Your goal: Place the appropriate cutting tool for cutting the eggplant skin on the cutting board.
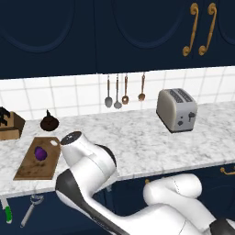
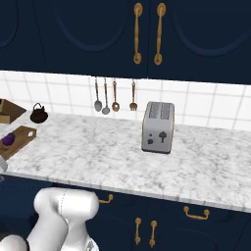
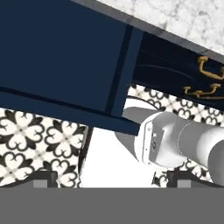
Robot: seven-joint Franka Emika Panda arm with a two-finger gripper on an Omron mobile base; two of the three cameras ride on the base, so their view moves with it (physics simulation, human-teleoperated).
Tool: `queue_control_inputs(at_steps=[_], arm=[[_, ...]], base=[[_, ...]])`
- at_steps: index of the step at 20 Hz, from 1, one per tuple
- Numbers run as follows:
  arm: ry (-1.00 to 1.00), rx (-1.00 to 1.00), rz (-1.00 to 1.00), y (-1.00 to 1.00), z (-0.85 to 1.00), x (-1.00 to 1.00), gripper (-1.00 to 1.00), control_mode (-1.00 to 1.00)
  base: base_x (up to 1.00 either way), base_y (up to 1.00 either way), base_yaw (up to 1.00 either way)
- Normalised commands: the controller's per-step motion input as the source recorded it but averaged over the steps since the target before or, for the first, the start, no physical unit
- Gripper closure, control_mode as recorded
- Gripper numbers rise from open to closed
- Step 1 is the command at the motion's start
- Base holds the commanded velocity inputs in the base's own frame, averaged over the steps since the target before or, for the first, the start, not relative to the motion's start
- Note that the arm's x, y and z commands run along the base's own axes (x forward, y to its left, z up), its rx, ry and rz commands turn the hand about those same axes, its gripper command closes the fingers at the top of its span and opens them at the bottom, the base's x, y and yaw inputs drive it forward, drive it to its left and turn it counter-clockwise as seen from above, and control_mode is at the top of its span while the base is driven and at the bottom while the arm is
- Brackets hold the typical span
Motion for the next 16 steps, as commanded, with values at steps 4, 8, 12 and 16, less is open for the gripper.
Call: queue_control_inputs(at_steps=[4, 8, 12, 16], arm=[[0.16, 0.01, 0.14, 1.0, -0.7, 0.21, -1.0, -1.0], [0.06, 0.04, 0.07, 0.96, -0.87, 0.4, -1.0, -1.0], [-0.02, 0.06, 0.0, 0.44, -0.95, 0.38, -1.0, -1.0], [-0.04, 0.15, -0.04, 0.04, -0.85, 0.37, -1.0, -1.0]], base=[[0.0, 0.0, 0.0], [0.0, 0.0, 0.0], [0.0, 0.0, 0.0], [0.0, 0.0, 0.0]])
